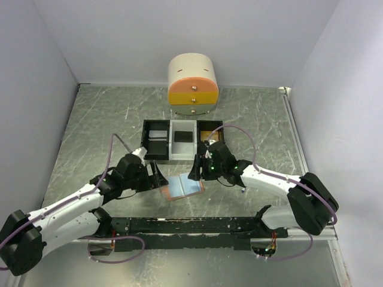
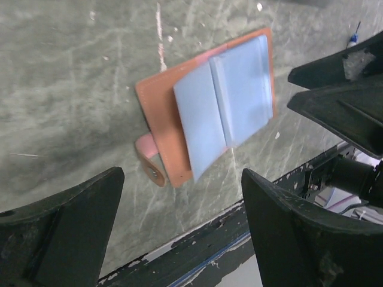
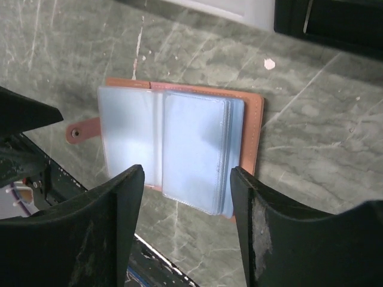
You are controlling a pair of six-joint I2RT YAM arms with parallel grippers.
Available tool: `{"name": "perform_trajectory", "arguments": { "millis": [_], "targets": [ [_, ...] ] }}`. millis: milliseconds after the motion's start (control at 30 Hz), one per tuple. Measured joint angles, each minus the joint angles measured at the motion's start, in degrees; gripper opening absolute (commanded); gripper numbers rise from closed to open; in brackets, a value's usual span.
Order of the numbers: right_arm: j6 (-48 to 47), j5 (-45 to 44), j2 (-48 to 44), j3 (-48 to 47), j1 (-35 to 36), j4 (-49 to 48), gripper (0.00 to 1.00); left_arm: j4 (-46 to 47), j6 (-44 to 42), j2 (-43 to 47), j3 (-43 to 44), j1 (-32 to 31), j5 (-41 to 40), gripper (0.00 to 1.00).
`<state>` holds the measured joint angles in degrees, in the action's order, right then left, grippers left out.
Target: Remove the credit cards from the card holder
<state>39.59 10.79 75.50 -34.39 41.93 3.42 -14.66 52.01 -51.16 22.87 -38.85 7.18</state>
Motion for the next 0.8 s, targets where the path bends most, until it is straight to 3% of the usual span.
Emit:
{"name": "perform_trajectory", "arguments": {
  "millis": [333, 800],
  "targets": [
    [2.8, 1.7, 0.5, 2.6, 1.1, -0.9, 0.41, 3.7, 3.0, -7.1, -0.7, -7.1, -5.5, 0.76],
    [4.3, 2.2, 3.8, 2.7, 1.2, -3.0, 0.37, 5.1, 4.0, -14.8, 1.2, -10.6, -8.9, 0.56]
  ]
}}
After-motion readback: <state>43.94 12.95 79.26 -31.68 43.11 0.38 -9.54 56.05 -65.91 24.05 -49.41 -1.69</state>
